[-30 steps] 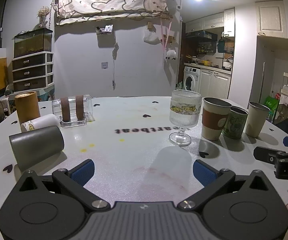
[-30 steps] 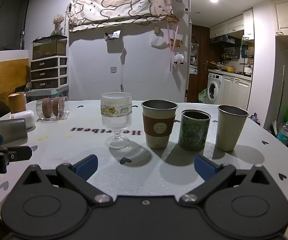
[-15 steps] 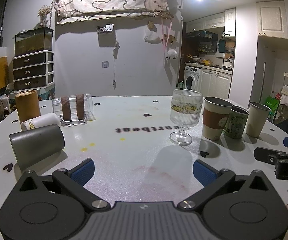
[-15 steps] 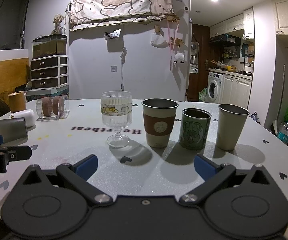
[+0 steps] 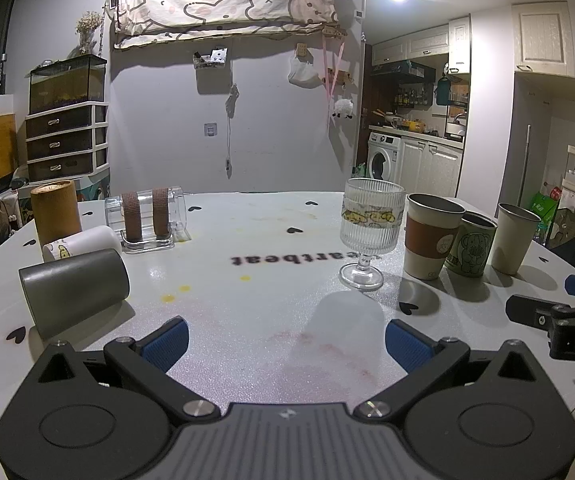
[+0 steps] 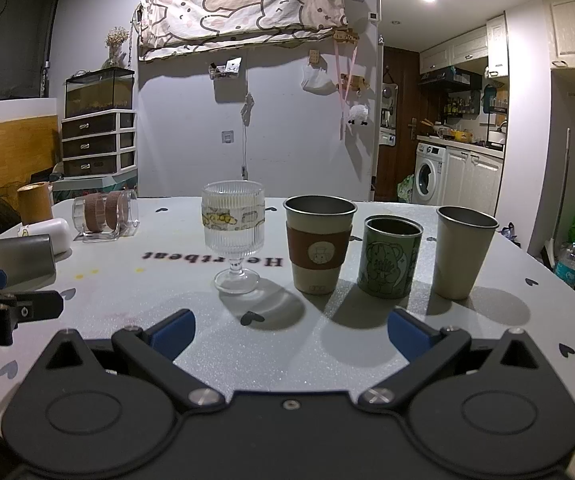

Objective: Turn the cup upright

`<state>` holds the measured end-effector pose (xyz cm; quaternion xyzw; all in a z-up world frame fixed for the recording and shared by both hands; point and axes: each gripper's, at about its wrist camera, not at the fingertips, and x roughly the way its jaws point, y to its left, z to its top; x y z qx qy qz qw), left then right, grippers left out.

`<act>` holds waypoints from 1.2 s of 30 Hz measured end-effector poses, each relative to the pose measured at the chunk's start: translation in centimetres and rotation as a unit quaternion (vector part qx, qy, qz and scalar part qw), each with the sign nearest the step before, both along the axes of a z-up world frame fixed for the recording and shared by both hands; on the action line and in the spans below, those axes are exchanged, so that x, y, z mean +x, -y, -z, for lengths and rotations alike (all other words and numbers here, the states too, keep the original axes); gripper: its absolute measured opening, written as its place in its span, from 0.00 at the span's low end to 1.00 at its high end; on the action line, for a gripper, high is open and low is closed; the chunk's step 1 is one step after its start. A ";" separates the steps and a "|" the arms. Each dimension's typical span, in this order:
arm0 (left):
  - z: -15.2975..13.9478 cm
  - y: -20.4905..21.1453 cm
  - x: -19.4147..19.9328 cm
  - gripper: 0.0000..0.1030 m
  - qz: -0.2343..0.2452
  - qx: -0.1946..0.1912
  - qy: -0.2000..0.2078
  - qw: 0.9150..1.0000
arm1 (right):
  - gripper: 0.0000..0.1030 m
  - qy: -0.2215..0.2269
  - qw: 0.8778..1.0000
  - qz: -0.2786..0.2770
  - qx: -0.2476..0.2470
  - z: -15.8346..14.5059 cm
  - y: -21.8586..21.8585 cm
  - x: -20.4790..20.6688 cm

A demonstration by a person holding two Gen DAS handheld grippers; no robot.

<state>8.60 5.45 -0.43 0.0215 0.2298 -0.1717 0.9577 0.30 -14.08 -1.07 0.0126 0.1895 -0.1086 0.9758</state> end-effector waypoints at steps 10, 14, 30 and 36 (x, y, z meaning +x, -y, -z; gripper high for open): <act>0.0 0.0 0.0 1.00 0.000 0.000 0.000 1.000 | 1.00 -0.001 1.000 0.001 0.000 0.1 0.0 -0.1; 0.0 0.0 0.0 1.00 0.000 0.000 0.000 1.000 | 1.00 -0.001 1.000 0.000 0.000 0.0 0.0 0.0; 0.0 -0.1 0.0 1.00 -0.001 0.000 0.000 1.000 | 1.00 -0.001 1.000 0.001 0.000 0.0 0.0 -0.1; 0.1 -0.2 0.0 1.00 -0.002 0.001 0.000 1.000 | 1.00 -0.001 1.000 0.001 0.001 -0.1 0.0 -0.1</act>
